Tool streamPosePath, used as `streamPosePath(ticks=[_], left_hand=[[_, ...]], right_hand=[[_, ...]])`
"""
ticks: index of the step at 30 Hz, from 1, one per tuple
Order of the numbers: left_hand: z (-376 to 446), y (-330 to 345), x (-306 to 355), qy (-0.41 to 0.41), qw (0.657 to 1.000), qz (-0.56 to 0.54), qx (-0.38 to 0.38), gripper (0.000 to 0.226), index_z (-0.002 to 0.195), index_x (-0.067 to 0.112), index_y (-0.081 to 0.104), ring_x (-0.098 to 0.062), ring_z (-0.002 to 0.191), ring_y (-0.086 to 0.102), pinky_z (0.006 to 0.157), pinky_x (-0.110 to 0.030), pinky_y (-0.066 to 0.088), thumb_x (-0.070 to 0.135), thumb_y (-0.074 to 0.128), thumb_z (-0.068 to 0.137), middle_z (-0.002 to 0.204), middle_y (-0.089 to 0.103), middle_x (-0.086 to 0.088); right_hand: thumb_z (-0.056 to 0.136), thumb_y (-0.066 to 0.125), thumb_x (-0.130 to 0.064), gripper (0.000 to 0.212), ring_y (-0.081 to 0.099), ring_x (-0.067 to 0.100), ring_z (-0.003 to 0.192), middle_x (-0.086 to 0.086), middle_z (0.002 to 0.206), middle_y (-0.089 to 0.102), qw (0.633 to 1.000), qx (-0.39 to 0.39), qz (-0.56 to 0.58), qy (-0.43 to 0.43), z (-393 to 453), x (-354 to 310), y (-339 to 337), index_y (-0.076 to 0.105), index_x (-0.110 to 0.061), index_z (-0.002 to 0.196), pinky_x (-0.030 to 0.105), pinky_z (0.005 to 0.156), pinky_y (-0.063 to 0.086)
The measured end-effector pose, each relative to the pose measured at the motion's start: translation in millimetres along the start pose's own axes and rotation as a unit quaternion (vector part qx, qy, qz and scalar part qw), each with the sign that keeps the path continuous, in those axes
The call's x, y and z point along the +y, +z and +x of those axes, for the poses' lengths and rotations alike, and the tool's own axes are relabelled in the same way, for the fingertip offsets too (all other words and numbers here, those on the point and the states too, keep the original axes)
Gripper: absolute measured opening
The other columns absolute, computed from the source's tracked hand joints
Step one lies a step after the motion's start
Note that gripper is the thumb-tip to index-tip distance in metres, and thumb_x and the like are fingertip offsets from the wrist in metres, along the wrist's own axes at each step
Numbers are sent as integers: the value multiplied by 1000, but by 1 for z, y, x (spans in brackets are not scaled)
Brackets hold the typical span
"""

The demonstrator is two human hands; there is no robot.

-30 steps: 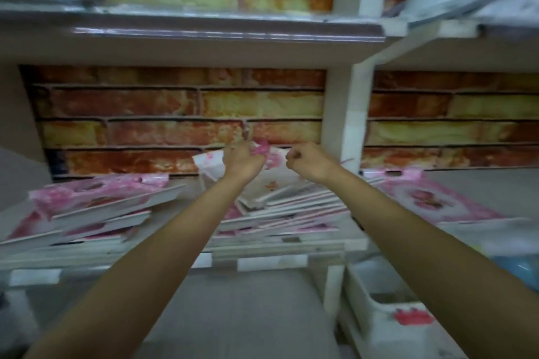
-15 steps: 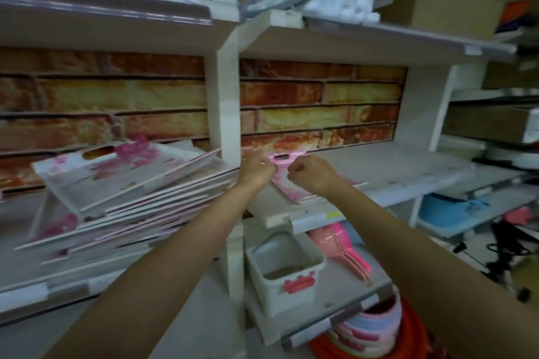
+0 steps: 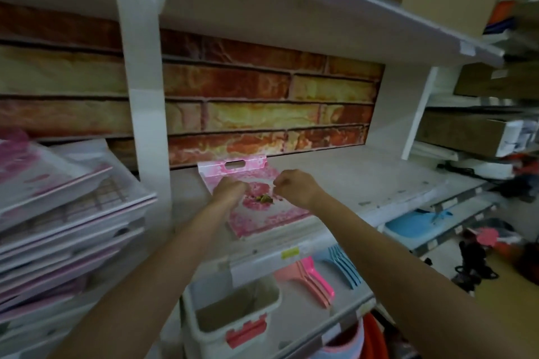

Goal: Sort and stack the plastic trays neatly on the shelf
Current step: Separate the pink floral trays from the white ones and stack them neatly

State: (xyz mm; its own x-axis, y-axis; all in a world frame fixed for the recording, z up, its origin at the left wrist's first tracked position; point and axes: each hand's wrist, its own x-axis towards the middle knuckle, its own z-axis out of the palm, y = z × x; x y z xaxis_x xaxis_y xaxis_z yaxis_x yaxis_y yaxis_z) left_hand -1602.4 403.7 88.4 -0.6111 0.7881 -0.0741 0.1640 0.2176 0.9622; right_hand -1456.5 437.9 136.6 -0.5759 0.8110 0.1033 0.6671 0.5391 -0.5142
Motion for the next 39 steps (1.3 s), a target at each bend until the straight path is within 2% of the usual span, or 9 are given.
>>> streamPosePath(ticks=[3, 5, 9, 13, 17, 20, 23, 30, 39], left_hand=[[22, 3, -3, -8, 1000, -4, 20, 18, 105, 9, 50, -23, 95, 50, 85, -33, 44, 12, 55, 88, 106, 48, -5], [35, 4, -2, 3, 999, -8, 37, 21, 107, 13, 53, -25, 100, 50, 89, -33, 44, 13, 55, 86, 106, 50, -7], [48, 8, -1, 7, 997, -46, 54, 17, 102, 20, 59, -22, 93, 47, 89, -33, 42, 11, 53, 88, 83, 49, 0], [51, 18, -16, 12, 991, -76, 109, 33, 120, 4, 57, -16, 101, 49, 84, -28, 39, 12, 56, 88, 115, 53, -3], [58, 27, -33, 28, 981, 20, 193, 37, 119, 6, 59, -23, 111, 54, 93, -28, 45, 11, 61, 83, 129, 52, -13], [58, 35, -41, 21, 972, 109, 208, 43, 125, 9, 54, -28, 125, 45, 105, -28, 37, 13, 60, 83, 132, 41, -15], [60, 42, -47, 6, 966, 146, 215, 48, 130, 9, 49, -30, 130, 36, 112, -32, 32, 13, 58, 84, 134, 35, -16], [59, 38, -57, 1, 949, 178, 262, 39, 115, 7, 59, -37, 117, 52, 97, -40, 48, 13, 60, 76, 123, 51, -23], [61, 35, -59, -33, 934, 218, 280, 42, 125, 10, 51, -37, 105, 60, 85, -36, 54, 8, 55, 84, 125, 54, -21]], right_hand=[[92, 50, -17, 29, 60, 28, 109, 12, 120, 65, 1000, -11, 3, 6, 29, 12, 10, 67, -4, 112, 25, 82, 45], [92, 50, -16, 30, 61, 32, 107, 18, 116, 66, 1000, -14, 11, 8, 44, 20, 22, 67, 1, 110, 33, 88, 50], [92, 50, -14, 31, 59, 28, 90, 21, 101, 65, 998, -26, 56, 7, 63, 31, 39, 66, 9, 103, 30, 78, 45], [93, 49, -12, 30, 59, 38, 103, 27, 112, 62, 994, -18, 110, 2, 76, 46, 44, 63, 13, 104, 43, 92, 45], [94, 52, -18, 29, 57, 27, 114, 12, 124, 61, 995, -23, 93, -32, 90, 66, 46, 62, -3, 116, 33, 95, 43], [93, 53, -26, 34, 54, 25, 119, 9, 129, 59, 996, -51, 73, -29, 104, 85, 44, 59, -9, 121, 24, 86, 39], [89, 47, -43, 37, 55, 29, 117, 13, 122, 62, 997, -67, 2, -30, 116, 105, 46, 64, -11, 96, 27, 83, 39], [88, 55, -36, 51, 41, 29, 130, 12, 140, 44, 992, -120, -12, -42, 141, 129, 41, 49, -15, 134, 35, 108, 37], [91, 48, -38, 50, 30, 34, 131, 15, 140, 40, 990, -133, -33, -34, 148, 138, 50, 42, -17, 137, 38, 106, 30]])
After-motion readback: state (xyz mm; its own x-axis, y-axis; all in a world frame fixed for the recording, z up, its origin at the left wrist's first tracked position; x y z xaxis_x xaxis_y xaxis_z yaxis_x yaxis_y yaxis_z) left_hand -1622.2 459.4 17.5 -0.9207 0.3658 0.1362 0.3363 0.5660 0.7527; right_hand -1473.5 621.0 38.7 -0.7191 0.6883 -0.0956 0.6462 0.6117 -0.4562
